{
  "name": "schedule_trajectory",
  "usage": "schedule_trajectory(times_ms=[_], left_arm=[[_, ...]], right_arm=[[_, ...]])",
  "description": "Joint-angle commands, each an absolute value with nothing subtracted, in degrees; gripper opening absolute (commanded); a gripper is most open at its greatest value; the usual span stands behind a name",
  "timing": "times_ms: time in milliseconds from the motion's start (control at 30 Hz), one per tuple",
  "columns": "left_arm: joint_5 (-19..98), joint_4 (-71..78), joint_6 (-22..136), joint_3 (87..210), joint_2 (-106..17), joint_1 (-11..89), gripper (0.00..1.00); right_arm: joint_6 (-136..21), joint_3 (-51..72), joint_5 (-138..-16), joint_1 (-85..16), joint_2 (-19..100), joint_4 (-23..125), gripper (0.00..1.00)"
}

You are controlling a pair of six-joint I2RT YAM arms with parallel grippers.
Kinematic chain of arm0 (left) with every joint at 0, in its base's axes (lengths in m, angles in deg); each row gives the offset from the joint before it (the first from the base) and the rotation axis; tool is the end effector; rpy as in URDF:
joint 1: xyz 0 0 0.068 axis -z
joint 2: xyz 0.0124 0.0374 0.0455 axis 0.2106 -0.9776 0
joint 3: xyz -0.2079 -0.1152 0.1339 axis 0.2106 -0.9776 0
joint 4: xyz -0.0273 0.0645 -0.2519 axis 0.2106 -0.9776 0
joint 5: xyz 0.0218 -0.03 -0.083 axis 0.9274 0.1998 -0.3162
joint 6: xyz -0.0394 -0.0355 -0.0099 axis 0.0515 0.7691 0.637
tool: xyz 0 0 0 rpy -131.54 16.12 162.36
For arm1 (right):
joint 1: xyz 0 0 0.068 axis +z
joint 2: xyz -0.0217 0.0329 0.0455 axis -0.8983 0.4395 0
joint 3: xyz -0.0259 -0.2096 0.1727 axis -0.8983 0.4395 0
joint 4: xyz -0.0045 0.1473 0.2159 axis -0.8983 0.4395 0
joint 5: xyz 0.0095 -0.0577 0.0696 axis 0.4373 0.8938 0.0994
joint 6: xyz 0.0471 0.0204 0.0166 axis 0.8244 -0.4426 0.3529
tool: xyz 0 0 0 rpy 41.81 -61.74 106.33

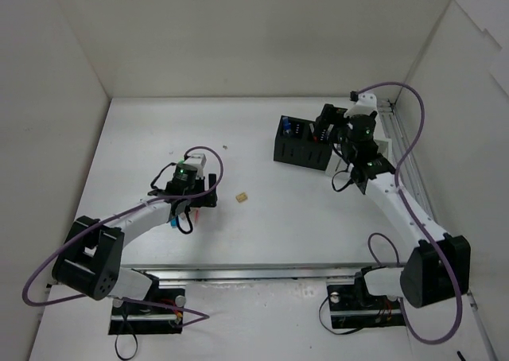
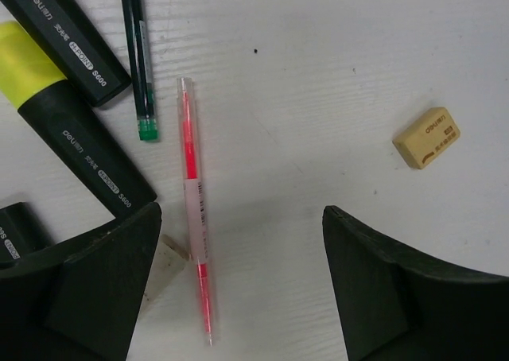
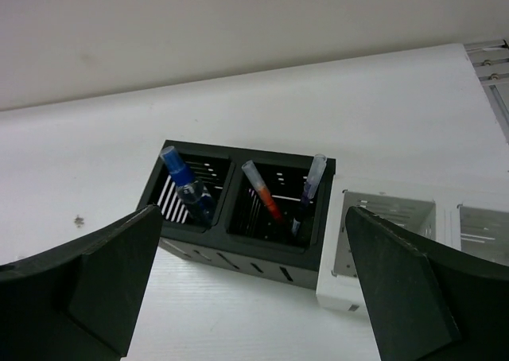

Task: Sort the stationery into containers
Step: Pick up the pen from the center of the board.

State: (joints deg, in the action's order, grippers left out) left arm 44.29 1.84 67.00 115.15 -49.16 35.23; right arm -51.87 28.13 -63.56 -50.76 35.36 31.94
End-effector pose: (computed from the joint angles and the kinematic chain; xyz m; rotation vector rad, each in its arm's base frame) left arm 0.2572 -0.1119 0.1874 0.0612 2.3231 -0.4729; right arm 0.3104 0.0690 0.3502 0.0664 1.5711 0.2723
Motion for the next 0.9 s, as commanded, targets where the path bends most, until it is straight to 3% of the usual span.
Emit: schedule_trajectory(times_ms=[0, 100, 167, 200, 300, 433, 633, 867], left_arm=[[46.15, 3.72, 65.72, 118.35, -49.85, 34.75, 0.77], [46.67, 2.42, 65.80, 119.66, -51.52, 34.75, 0.73], [46.85, 1.97, 65.98, 120.90, -52.58, 34.75, 0.66], [46.76, -0.56, 65.98, 121.95, -53.71, 34.75, 0.57], [45.45, -2.25, 67.64, 122.31, -55.56, 34.75, 0.51], [46.32, -4.62, 69.32, 122.92, -58.03, 34.75, 0.36], [49.23, -5.15, 69.85, 123.45, -59.26, 35.89, 0.36], [48.52, -5.07, 70.72, 121.97, -59.27, 38.44, 0.11]], right_arm=[[-48.72, 31.65, -65.80, -50.75, 28.14, 28.53, 0.98], [-48.71, 33.59, -65.71, -50.74, 24.80, 30.11, 0.98], [-48.45, 34.64, -65.45, -50.57, 22.87, 31.16, 0.98], [-48.54, 34.91, -65.54, -50.66, 22.34, 31.25, 0.98], [-48.98, 36.32, -65.54, -50.66, 20.84, 31.61, 0.98], [-48.98, 37.29, -65.27, -50.57, 19.78, 32.13, 0.98], [-49.16, 37.46, -65.80, -50.66, 19.34, 33.10, 0.98], [-47.84, 39.13, -65.80, -50.49, 16.80, 33.01, 0.98]])
